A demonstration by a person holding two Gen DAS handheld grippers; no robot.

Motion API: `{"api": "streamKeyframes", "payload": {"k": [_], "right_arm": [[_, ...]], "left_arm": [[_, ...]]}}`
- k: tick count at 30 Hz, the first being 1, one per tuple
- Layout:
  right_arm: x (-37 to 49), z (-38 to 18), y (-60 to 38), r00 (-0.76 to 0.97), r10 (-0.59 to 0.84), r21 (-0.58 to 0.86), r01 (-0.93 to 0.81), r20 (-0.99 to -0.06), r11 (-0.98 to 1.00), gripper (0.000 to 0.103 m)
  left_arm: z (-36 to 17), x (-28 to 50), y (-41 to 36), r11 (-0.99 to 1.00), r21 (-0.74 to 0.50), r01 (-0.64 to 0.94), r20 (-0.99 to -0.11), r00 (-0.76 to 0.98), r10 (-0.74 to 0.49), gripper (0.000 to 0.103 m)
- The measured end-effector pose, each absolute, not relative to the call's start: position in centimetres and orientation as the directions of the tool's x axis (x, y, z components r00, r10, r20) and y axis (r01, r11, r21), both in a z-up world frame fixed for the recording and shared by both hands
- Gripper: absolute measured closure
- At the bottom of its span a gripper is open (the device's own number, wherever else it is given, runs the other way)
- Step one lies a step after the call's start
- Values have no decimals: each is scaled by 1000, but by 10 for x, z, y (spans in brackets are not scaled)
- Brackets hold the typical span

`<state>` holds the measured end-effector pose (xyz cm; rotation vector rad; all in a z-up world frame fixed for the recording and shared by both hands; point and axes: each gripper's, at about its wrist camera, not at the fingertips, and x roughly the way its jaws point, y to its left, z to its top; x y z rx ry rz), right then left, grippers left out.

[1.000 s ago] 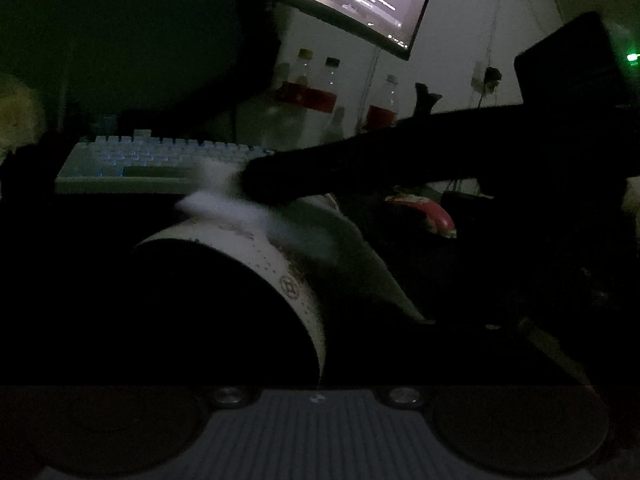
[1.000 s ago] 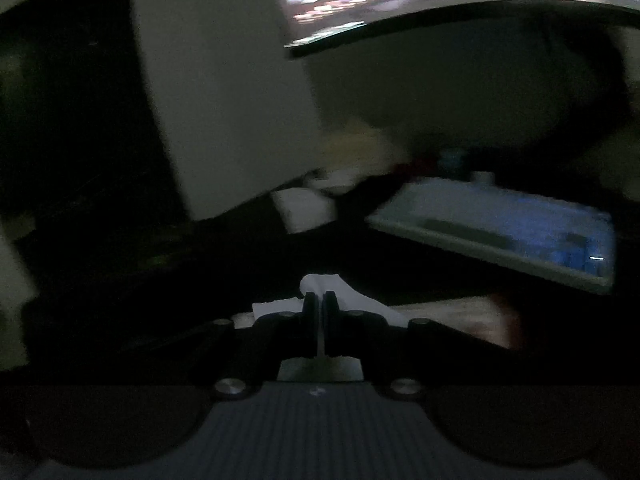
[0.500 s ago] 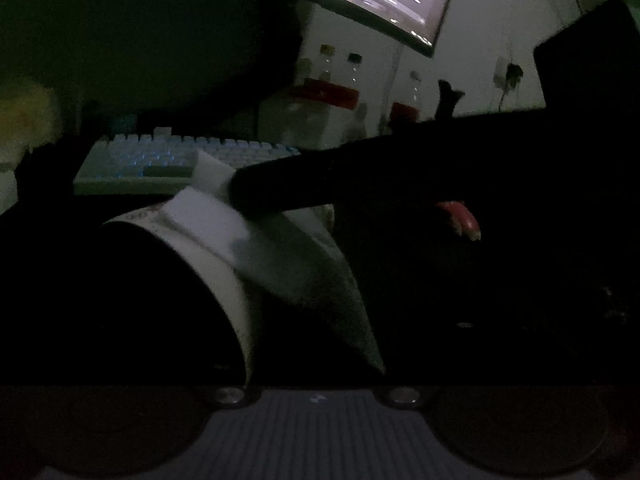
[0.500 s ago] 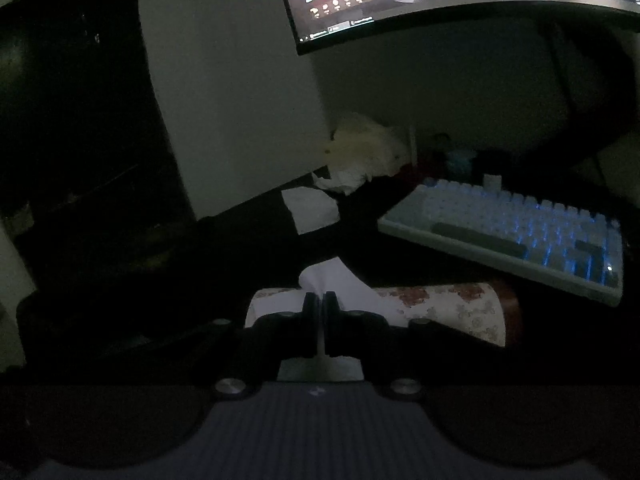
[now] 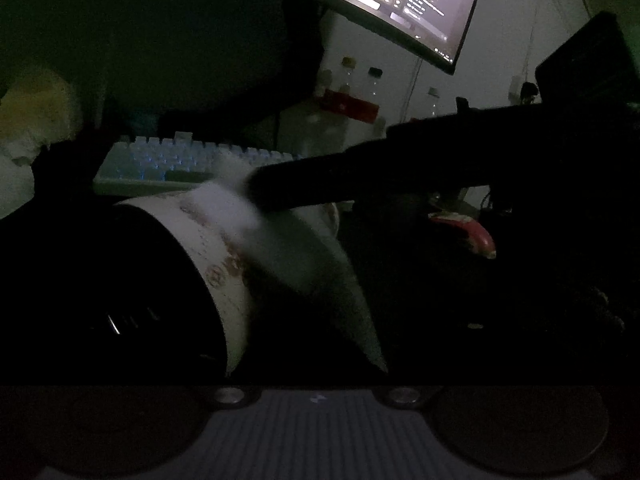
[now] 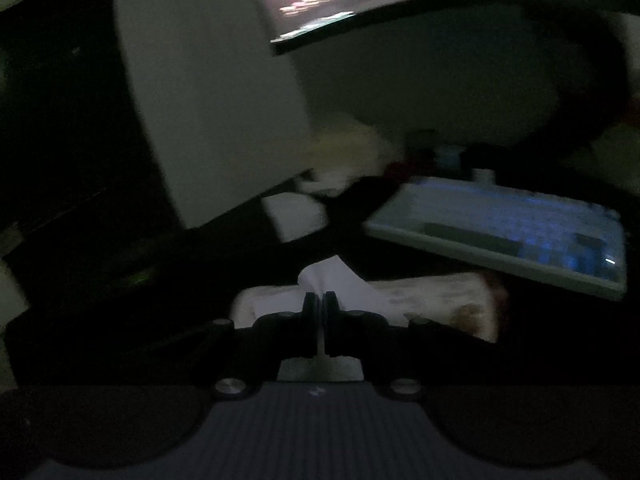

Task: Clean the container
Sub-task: 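Wipe the tissue along the container toward its rim with the right gripper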

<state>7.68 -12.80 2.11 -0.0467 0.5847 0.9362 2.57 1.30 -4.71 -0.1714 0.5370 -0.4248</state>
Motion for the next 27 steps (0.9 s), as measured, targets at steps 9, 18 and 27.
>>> {"api": "streamKeyframes", "payload": {"k": [9, 18, 27], "right_arm": [[118, 20, -158, 604, 593, 209, -585, -532, 784, 99], [82, 25, -115, 476, 719, 180, -757, -506, 628, 99], [118, 24, -122, 580, 613, 204, -616, -537, 761, 99]], "left_arm": [[-45, 27, 10, 921, -234, 312, -486, 783, -388, 0], [-41, 31, 11, 936, -213, 280, -515, 781, -352, 0], [-34, 47, 19, 943, -220, 249, -556, 762, -331, 0]]}}
